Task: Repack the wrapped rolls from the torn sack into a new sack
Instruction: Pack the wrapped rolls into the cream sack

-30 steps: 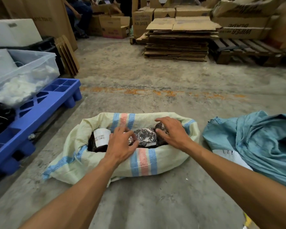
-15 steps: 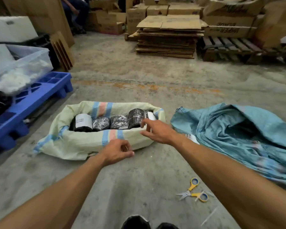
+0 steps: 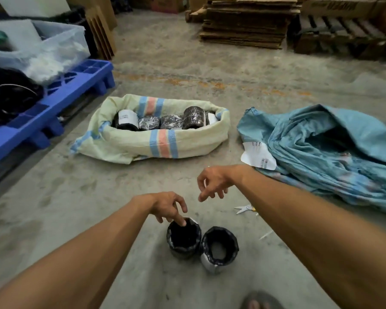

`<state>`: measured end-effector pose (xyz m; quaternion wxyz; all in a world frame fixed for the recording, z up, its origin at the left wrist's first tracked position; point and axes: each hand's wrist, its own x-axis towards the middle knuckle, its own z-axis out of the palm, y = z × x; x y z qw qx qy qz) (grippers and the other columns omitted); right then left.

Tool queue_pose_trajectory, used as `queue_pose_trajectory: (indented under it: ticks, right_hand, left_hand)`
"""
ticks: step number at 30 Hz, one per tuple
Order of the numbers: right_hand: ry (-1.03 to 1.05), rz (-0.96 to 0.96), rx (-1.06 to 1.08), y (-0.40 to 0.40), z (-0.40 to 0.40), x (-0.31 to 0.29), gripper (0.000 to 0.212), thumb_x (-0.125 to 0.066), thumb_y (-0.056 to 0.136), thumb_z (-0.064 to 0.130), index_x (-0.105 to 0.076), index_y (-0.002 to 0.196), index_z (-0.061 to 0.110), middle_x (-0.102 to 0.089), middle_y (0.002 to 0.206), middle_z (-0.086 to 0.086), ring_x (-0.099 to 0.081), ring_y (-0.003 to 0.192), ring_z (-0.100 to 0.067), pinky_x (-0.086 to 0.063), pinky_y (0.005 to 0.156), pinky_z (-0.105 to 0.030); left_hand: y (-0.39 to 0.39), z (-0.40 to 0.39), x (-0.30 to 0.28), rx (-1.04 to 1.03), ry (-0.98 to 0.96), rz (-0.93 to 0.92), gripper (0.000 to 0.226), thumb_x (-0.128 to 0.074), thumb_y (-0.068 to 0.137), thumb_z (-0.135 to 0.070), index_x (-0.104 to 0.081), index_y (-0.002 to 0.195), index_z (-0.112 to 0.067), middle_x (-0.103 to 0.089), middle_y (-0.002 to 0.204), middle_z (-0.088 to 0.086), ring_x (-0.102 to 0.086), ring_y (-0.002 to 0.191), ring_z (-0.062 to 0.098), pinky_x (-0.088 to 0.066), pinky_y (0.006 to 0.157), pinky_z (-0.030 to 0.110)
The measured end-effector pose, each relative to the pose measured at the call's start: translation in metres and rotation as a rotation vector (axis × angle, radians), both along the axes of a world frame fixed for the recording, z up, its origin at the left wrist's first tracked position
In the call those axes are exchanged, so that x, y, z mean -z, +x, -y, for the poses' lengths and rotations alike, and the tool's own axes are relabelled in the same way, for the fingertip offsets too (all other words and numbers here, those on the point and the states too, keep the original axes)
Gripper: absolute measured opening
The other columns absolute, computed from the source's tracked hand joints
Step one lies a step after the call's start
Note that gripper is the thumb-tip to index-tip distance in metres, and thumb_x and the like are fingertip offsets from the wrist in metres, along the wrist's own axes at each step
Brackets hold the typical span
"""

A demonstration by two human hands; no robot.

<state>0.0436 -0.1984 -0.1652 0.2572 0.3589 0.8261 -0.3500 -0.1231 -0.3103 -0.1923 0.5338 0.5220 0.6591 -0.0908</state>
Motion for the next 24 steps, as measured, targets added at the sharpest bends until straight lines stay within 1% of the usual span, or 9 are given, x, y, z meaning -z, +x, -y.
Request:
queue_pose_trajectory:
  ticks: [3,5,7,9,12,15,18,21,24]
  right_hand:
    - [-0.117,0.213,0.056,0.009,0.025,-0.001,0.054,-0.086,0.071,0.038,-0.06,0.109,0.011,-0.067,0.107,-0.013,-0.067,0.076,-0.029,-0.061,0.075,-0.045]
    - [-0.173,0.348,0.074,0.018,0.046,0.008,0.061,-0.084,0.076,0.029,-0.053,0.122,0.006,-0.062,0.112,-0.017,-0.066,0.081,-0.036,-0.061,0.067,-0.044]
    - [-0.177,0.402,0.098,0.028,0.061,0.025,0.048,-0.075,0.086,0.018,-0.051,0.124,0.002,-0.058,0.098,-0.018,-0.064,0.072,-0.038,-0.057,0.052,-0.038]
    - [-0.156,0.346,0.182,0.038,0.068,0.042,0.026,-0.062,0.094,0.009,-0.048,0.116,0.008,-0.055,0.088,-0.02,-0.06,0.058,-0.034,-0.054,0.049,-0.041]
    - [-0.024,0.214,0.226,0.052,0.063,0.052,0.015,-0.05,0.096,0.01,-0.048,0.109,0.019,-0.06,0.109,-0.025,-0.063,0.052,-0.033,-0.055,0.044,-0.037]
    - [0.058,0.115,0.224,0.061,0.048,0.047,0.026,-0.046,0.095,0.011,-0.055,0.117,0.021,-0.057,0.122,-0.019,-0.07,0.069,-0.041,-0.06,0.055,-0.043]
    - [0.037,0.003,0.302,0.057,0.032,0.018,0.042,-0.047,0.093,0.001,-0.055,0.13,0.021,-0.06,0.114,-0.02,-0.067,0.07,-0.04,-0.055,0.045,-0.035]
    - [0.179,-0.097,0.353,0.04,0.004,-0.022,0.047,-0.054,0.089,-0.002,-0.053,0.133,0.015,-0.059,0.106,-0.012,-0.063,0.091,-0.036,-0.057,0.065,-0.035]
    - [0.4,-0.193,0.371,0.01,-0.022,-0.054,0.059,-0.056,0.084,-0.002,-0.053,0.14,0.019,-0.062,0.127,-0.012,-0.057,0.104,-0.024,-0.04,0.084,-0.02]
  left_hand:
    - [-0.002,0.009,0.011,0.034,-0.001,-0.006,0.04,-0.07,0.086,-0.014,-0.057,0.122,-0.025,-0.064,0.106,0.004,-0.065,0.089,0.02,-0.057,0.066,0.029]
    - [-0.006,0.015,0.023,0.034,0.035,0.031,0.039,-0.062,0.09,-0.008,-0.056,0.126,-0.022,-0.063,0.109,0.008,-0.065,0.083,0.021,-0.057,0.062,0.029]
    - [-0.007,0.022,0.029,-0.012,0.136,0.072,0.033,-0.057,0.093,-0.008,-0.058,0.125,-0.018,-0.063,0.109,0.011,-0.065,0.078,0.022,-0.058,0.059,0.028]
    - [-0.008,0.026,0.034,-0.076,0.232,0.087,0.027,-0.055,0.096,-0.01,-0.062,0.121,-0.015,-0.063,0.104,0.013,-0.065,0.071,0.021,-0.058,0.054,0.027]
    - [-0.01,0.024,0.041,-0.144,0.324,0.08,0.024,-0.052,0.098,-0.011,-0.064,0.118,-0.011,-0.067,0.093,0.016,-0.065,0.06,0.021,-0.057,0.049,0.026]
    - [-0.017,0.018,0.038,-0.206,0.359,0.06,0.019,-0.052,0.095,-0.008,-0.065,0.11,-0.008,-0.071,0.086,0.019,-0.068,0.051,0.023,-0.057,0.049,0.027]
    - [-0.031,0.006,0.021,-0.307,0.371,0.082,0.013,-0.057,0.09,0.001,-0.055,0.097,-0.01,-0.066,0.094,0.024,-0.067,0.054,0.026,-0.056,0.043,0.028]
    - [-0.055,-0.015,-0.007,-0.42,0.442,0.07,0.016,-0.061,0.088,-0.001,-0.049,0.093,-0.01,-0.057,0.1,0.021,-0.066,0.067,0.032,-0.056,0.04,0.034]
    - [-0.081,-0.037,-0.038,-0.515,0.539,0.043,0.021,-0.055,0.087,-0.003,-0.052,0.108,0.001,-0.057,0.107,0.024,-0.067,0.08,0.039,-0.058,0.044,0.036]
